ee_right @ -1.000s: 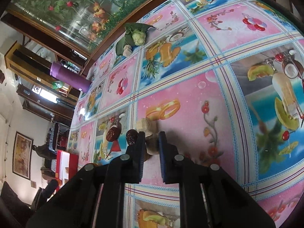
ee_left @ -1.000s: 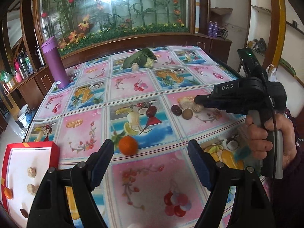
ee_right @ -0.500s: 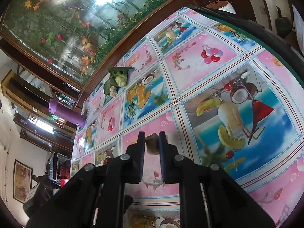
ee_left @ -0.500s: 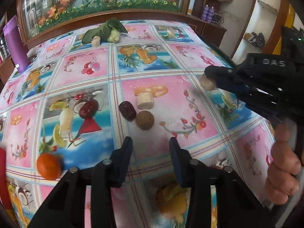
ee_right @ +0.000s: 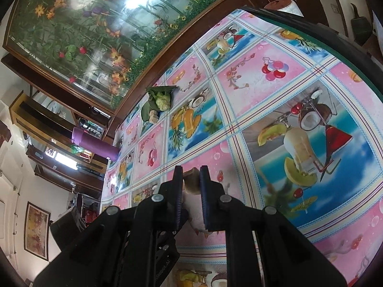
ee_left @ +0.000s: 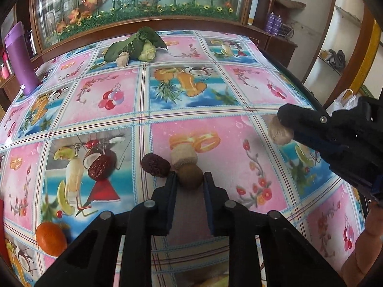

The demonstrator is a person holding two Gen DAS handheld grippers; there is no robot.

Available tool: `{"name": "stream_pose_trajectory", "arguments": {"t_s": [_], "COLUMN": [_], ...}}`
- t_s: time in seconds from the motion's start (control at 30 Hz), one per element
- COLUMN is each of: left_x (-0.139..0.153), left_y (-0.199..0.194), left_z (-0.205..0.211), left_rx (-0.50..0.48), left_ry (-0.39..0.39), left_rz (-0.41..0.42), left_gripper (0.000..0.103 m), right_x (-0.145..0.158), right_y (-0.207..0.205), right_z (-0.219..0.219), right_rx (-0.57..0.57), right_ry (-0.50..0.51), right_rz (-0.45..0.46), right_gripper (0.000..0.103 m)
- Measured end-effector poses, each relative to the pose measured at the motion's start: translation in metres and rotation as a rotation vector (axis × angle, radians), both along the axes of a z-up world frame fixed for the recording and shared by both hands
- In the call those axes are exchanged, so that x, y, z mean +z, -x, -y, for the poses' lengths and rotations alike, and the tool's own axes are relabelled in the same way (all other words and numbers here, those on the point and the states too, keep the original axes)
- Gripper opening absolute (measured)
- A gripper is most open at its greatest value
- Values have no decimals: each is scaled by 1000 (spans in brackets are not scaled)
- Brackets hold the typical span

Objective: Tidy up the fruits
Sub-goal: 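Reach the left gripper toward a kiwi while the right gripper grasps a white cube, then grasp the brown kiwi with the left gripper and carry it over the tray while the right carries the cube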

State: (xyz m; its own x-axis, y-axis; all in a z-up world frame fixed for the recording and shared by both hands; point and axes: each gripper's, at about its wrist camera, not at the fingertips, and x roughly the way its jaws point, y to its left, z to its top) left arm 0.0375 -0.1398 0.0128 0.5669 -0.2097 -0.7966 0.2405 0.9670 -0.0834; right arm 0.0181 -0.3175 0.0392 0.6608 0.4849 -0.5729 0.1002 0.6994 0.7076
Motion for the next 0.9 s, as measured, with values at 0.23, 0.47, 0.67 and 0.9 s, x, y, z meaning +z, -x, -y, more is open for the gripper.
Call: {"name": "stream_pose_trajectory", "arguments": {"t_s": [0.23,0.47,0.67,0.9], "left_x": [0,-1,-2,20], "left_y": [-2,-3,-4,22], "left_z": [1,8,8,-10], "left_rx": [13,10,-7,-24], "left_ry": [17,-7,-23,16], "left_rz": [14,26,42,69], "left_gripper": [22,32,21,20], "right_x": [-2,-3,-4,-5], "right_y": [-2,-2,-3,-4], "right_z": [-2,-2,0,3], "right_rx": [7,4,-5,-16], "right_ry": [9,14,4,6], "right_rz": [-11,-14,-12,-13], "right_gripper": [15,16,16,15]}}
